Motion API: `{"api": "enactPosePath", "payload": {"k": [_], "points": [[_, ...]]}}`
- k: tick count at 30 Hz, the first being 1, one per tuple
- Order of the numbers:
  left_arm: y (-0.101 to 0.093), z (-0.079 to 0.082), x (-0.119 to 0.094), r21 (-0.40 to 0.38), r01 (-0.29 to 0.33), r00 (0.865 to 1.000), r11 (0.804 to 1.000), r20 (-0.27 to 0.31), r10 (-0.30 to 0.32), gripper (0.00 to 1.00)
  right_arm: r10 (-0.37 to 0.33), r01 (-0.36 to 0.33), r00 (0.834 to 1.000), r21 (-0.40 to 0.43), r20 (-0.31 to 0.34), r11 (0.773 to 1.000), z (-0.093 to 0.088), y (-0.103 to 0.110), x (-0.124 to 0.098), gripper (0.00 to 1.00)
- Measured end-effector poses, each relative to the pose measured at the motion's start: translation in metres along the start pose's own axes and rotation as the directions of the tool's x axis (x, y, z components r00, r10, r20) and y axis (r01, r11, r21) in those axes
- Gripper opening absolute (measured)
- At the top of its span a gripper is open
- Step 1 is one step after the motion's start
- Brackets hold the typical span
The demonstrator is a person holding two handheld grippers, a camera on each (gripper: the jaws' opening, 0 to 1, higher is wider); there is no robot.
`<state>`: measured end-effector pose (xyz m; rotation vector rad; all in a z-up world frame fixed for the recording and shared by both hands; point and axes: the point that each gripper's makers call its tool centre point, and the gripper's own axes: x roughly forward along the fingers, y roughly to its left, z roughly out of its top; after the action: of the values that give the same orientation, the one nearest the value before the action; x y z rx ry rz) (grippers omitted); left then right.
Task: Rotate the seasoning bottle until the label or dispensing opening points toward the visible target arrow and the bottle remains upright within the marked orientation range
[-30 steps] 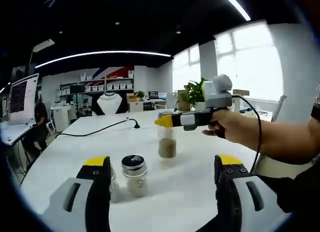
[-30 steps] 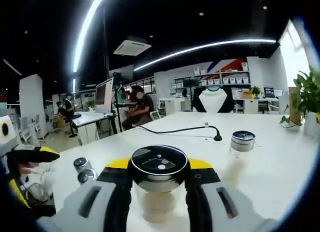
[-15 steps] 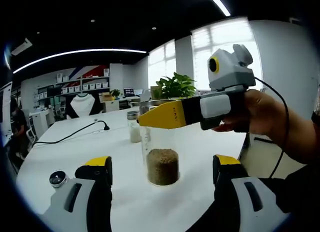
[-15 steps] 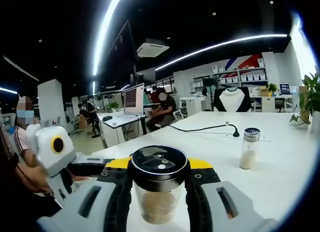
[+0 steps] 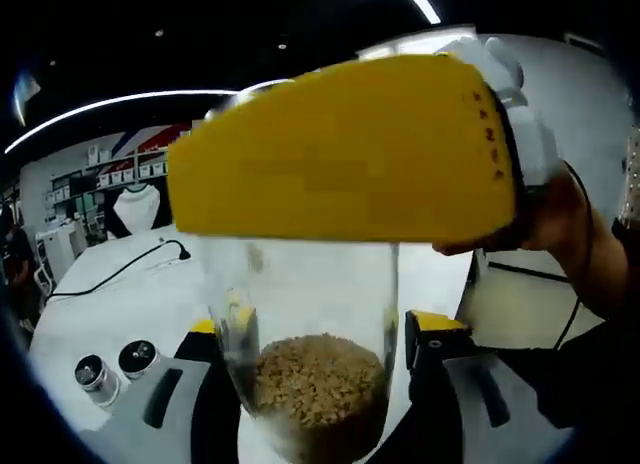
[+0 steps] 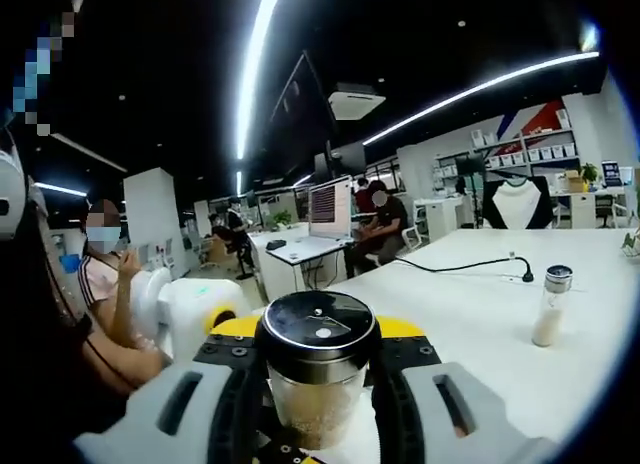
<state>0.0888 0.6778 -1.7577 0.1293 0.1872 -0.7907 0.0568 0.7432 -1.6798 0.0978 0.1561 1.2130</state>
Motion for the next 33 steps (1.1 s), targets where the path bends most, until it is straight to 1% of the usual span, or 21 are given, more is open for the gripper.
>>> {"api": "enactPosePath", "payload": {"k": [3,4,5,6,7,8,9,11,12,13,16,19,23,24,27,29,31,33], "points": [[0.004,0.006,-0.004,0.010,-0.012,1.000,1.000,0.022,0.012,0.60,0.021,-0.021,1.000,-0.018,0.003,1.000,0.002,0.006,0.002,0.38],[0.007,0.010,-0.006,0.004,-0.020,0.999,1.000,0.042,0.020,0.59,0.035,-0.034,0.999,-0.027,0.006,0.999,0.004,0.010,0.003,0.38],[0.008,0.014,-0.007,-0.017,-0.028,0.998,0.999,0.061,0.029,0.58,0.038,-0.037,0.999,-0.048,0.011,0.998,0.006,0.011,0.004,0.38],[0.009,0.014,-0.008,-0.026,-0.029,0.997,0.999,0.065,0.031,0.57,0.039,-0.038,0.999,-0.057,0.011,0.998,0.006,0.012,0.004,0.38],[0.009,0.017,-0.009,-0.054,-0.030,0.996,0.998,0.081,0.035,0.57,0.040,-0.039,0.999,-0.062,0.011,0.997,0.007,0.013,0.004,0.38],[0.009,0.016,-0.009,-0.038,-0.030,0.997,0.999,0.076,0.032,0.57,0.037,-0.036,0.999,-0.063,0.013,0.997,0.007,0.013,0.004,0.38],[0.009,0.017,-0.009,-0.041,-0.039,0.996,0.998,0.078,0.042,0.56,0.035,-0.034,0.999,-0.067,0.014,0.997,0.008,0.013,0.004,0.38],[0.011,0.023,-0.013,-0.054,-0.067,0.992,0.996,0.106,0.072,0.56,0.017,-0.013,0.999,-0.085,0.039,0.996,0.013,0.014,0.003,0.39],[0.011,0.027,-0.013,-0.070,-0.073,0.989,0.995,0.124,0.081,0.55,-0.008,0.014,0.998,-0.089,0.069,0.996,0.017,0.012,0.003,0.39],[0.012,0.028,-0.014,-0.085,-0.076,0.987,0.993,0.131,0.087,0.55,-0.008,0.015,0.996,-0.088,0.084,0.996,0.018,0.013,0.003,0.39],[0.016,0.032,-0.016,-0.114,-0.106,0.980,0.988,0.156,0.123,0.55,-0.065,0.076,0.991,-0.098,0.118,0.992,0.023,0.012,0.004,0.39],[0.022,0.033,-0.018,-0.119,-0.138,0.975,0.983,0.159,0.156,0.55,-0.089,0.104,0.987,-0.106,0.136,0.989,0.023,0.013,0.007,0.38],[0.026,0.029,-0.018,-0.122,-0.155,0.975,0.980,0.139,0.171,0.55,-0.114,0.128,0.983,-0.086,0.145,0.988,0.021,0.008,0.011,0.38],[0.026,0.028,-0.019,-0.129,-0.156,0.975,0.979,0.139,0.174,0.55,-0.107,0.120,0.983,-0.080,0.152,0.990,0.021,0.008,0.011,0.38],[0.027,0.026,-0.021,-0.107,-0.165,0.976,0.980,0.128,0.178,0.55,-0.065,0.079,0.985,-0.083,0.159,0.993,0.020,0.009,0.011,0.37],[0.023,0.025,-0.020,-0.111,-0.140,0.981,0.984,0.118,0.153,0.55,-0.016,0.032,0.989,-0.102,0.147,0.994,0.018,0.013,0.010,0.37],[0.021,0.027,-0.020,-0.112,-0.125,0.982,0.986,0.126,0.139,0.55,0.019,-0.002,0.989,-0.113,0.149,0.994,0.019,0.015,0.007,0.37],[0.015,0.028,-0.019,-0.105,-0.095,0.986,0.990,0.128,0.108,0.55,0.057,-0.039,0.987,-0.116,0.150,0.992,0.019,0.017,0.005,0.37]]}}
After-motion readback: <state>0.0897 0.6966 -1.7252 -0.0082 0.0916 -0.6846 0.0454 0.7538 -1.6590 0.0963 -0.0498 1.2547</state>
